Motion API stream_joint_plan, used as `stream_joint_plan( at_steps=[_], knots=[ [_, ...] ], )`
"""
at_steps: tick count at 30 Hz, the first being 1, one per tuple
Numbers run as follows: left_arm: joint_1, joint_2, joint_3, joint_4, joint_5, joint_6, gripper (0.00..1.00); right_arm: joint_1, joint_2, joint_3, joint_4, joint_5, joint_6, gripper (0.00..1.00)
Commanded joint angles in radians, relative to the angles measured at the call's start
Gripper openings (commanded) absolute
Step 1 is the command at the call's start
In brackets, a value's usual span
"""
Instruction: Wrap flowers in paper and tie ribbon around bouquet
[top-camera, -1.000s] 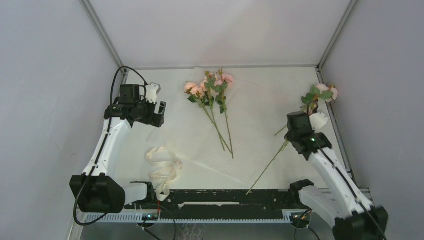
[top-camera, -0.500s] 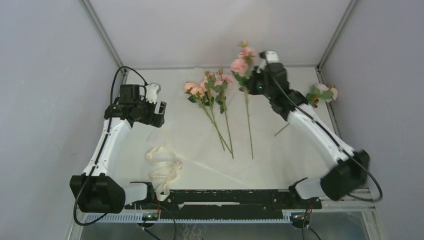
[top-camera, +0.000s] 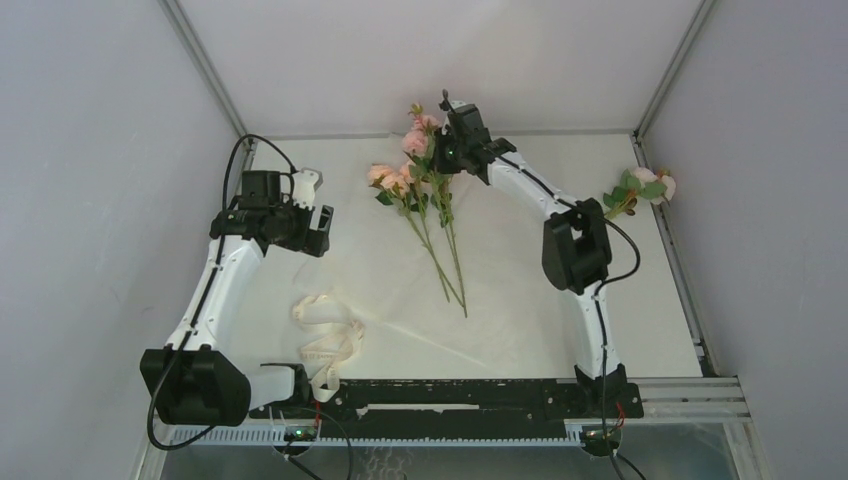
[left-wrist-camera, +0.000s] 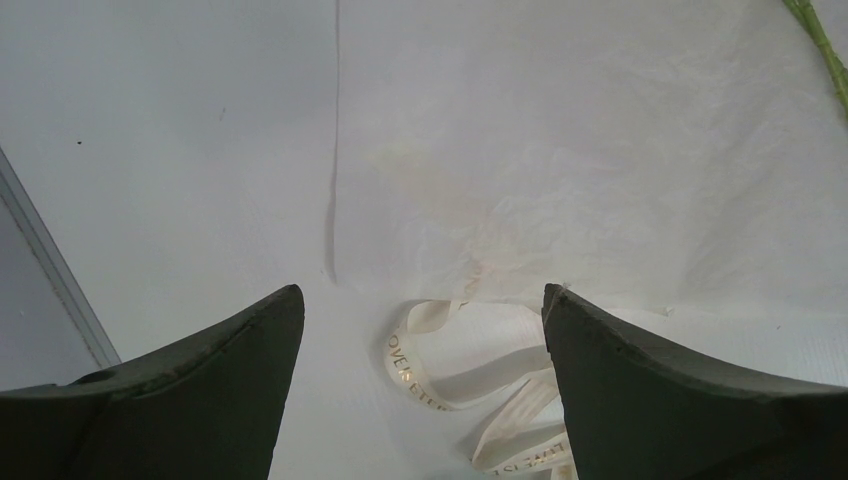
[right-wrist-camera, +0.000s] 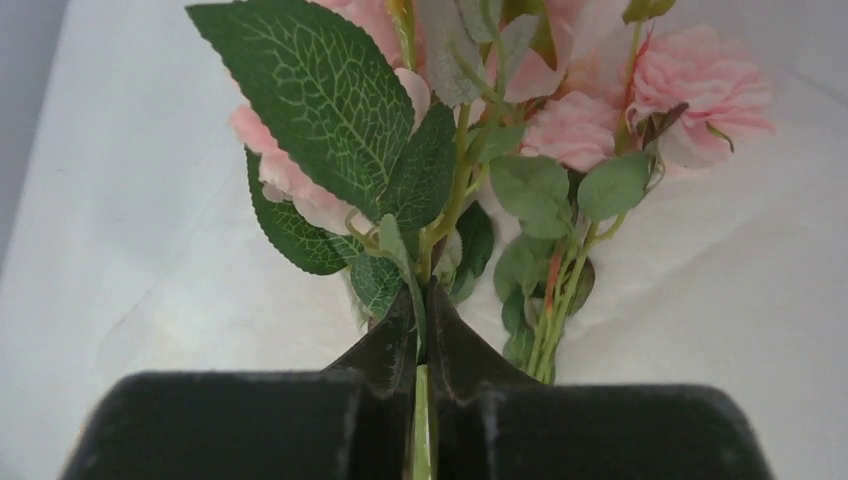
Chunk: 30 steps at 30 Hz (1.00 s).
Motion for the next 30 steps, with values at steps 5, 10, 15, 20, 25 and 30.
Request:
stream_joint_plan(
  at_steps=[5, 10, 15, 20, 25, 30],
  knots=[
    [-0.005, -0.001, -0.019, 0.026, 0.010, 0.016, 0.93, -0.021, 0.180, 0.315, -0.238, 0.063, 0.056, 0.61],
    [-0.005, 0.007, -0.015, 0.024, 0.009, 0.016, 0.93, -0.096, -0.100, 0.046, -0.182, 0.212, 0.067, 0.86],
    [-0.005, 0.004, -0.016, 0.025, 0.008, 0.016, 0.93, -0.327, -0.376, -0.338, -0.184, 0.330, 0.092, 0.87],
    [-0.004, 0.012, -0.015, 0.027, 0.008, 0.015, 0.93, -0.637, -0.464, -0.543, -0.169, 0.213, 0.135, 0.98],
    [-0.004, 0.023, -0.015, 0.027, 0.003, 0.016, 0.93, -0.741, -0.338, -0.484, -0.198, 0.142, 0.100, 1.00],
    [-0.005, 0.027, -0.016, 0.027, -0.006, 0.016, 0.93, -0.759, -0.165, -0.334, -0.266, 0.141, 0.101, 0.93]
  ],
)
